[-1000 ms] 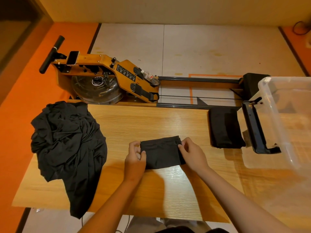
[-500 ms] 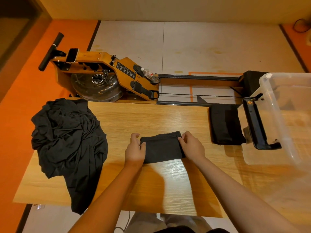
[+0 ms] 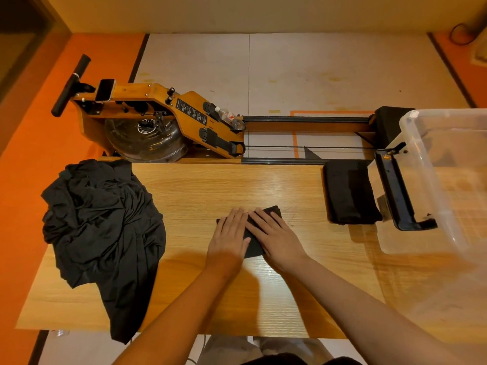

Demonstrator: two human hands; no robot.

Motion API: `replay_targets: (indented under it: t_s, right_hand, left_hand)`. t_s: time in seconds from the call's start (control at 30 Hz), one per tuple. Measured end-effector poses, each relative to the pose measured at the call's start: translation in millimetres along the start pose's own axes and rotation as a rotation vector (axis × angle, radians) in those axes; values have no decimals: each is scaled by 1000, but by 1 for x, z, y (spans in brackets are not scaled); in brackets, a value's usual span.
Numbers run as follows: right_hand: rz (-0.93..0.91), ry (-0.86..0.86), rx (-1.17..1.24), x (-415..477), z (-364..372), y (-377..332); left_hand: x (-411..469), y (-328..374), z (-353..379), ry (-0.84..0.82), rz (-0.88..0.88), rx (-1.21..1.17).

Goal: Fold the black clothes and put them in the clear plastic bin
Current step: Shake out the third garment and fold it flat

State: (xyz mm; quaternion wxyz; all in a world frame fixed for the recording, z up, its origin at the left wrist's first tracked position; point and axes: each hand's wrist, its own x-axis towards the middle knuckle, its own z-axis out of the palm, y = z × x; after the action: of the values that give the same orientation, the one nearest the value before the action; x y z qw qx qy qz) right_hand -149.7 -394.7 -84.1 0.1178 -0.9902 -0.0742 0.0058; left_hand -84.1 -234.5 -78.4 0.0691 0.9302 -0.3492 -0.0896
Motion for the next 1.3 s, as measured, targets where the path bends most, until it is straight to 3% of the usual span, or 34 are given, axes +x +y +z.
replay_targets:
  t_s: [0.23,0.37,0.5,0.73,0.87,0.97,1.1,1.3]
  right_hand:
    - [168,-130,-45,6,2,2]
    - [176,-46,-41,15,-4,-4]
    - [179,47,-23,36,-12,2]
    - [181,-184,21,35,-26,-3]
    - [221,-203,62,16,-27,-12]
    - [229,-166,121,0,-28,-13]
    - [225,-69,228,-23,-38,-12]
    - [379,6,323,-60,-58,-16]
  left_hand:
    - [2,-13,2,-133,-36,-34]
    - [9,-15,-9,-206,-28,-46]
    - [24,-20,-30,-120,-16,-89]
    - [41,-22,-43,-329,-124,-162]
    - [40,-23,-45,-440,15,-206]
    - [37,-24,-48,-493,108,-355]
    - [37,-24,-63,-611,100,-632]
    - [45,-23,-76,-643,47,-778]
